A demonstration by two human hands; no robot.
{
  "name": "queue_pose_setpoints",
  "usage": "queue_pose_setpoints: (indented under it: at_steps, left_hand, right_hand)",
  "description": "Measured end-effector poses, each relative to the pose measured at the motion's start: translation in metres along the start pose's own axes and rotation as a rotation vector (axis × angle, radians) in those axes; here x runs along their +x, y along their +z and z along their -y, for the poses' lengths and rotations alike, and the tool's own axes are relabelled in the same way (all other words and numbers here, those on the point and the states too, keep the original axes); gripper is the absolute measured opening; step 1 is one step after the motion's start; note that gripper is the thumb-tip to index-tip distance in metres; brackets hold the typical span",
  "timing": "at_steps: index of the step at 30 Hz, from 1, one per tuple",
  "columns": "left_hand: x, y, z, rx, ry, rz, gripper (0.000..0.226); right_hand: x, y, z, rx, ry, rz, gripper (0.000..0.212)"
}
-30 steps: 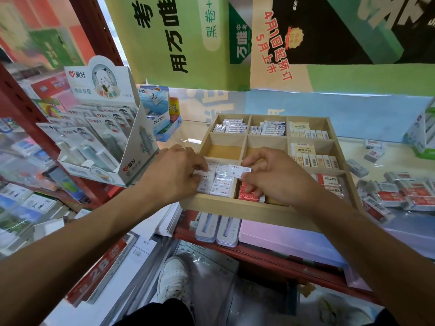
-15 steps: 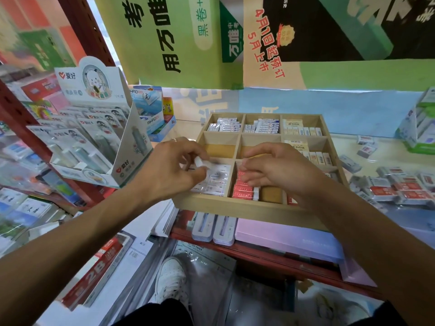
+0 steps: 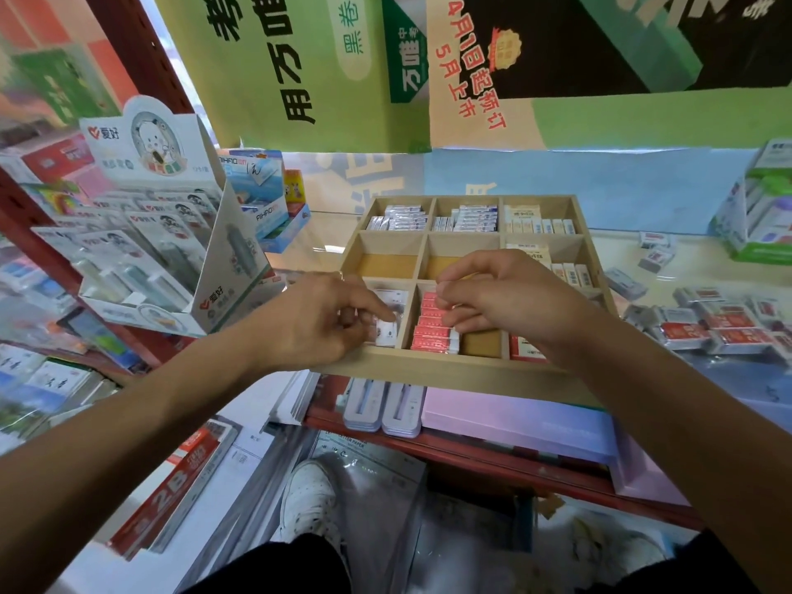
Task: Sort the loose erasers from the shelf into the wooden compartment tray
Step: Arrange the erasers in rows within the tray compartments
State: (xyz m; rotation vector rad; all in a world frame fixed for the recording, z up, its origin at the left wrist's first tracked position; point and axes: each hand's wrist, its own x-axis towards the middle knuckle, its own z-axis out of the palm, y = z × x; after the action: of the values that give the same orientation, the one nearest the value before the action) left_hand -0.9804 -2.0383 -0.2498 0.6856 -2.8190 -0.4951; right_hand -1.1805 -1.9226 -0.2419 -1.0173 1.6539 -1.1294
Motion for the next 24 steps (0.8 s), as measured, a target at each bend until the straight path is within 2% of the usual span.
queue_pose_setpoints:
  at_steps: [4, 10, 18, 22, 24]
  left_hand:
    - [0.012, 0.0, -0.005, 0.088, 0.022, 0.023, 0.029]
    - [0.02, -0.006, -0.004, 0.139, -0.003, 0.187, 0.034]
    - [0.021, -0.009, 0.0, 0.211, 0.067, 0.178, 0.02]
    - [0.02, -0.011, 0.005, 0.281, 0.088, 0.153, 0.03]
    - [0.017, -0.013, 0.009, 0.274, 0.144, 0.087, 0.033]
  right_hand:
    - [0.0, 0.001, -0.001, -0.036, -0.015, -0.001, 0.011]
    - [-0.001, 0.002, -0.001, -0.057, -0.027, -0.001, 0.009]
    - [-0.001, -0.001, -0.003, -0.046, -0.027, 0.009, 0.009]
    - [-0.001, -0.004, -0.004, -0.007, -0.032, 0.017, 0.01]
    - [0.0, -0.005, -0.005, -0.002, -0.036, 0.024, 0.009]
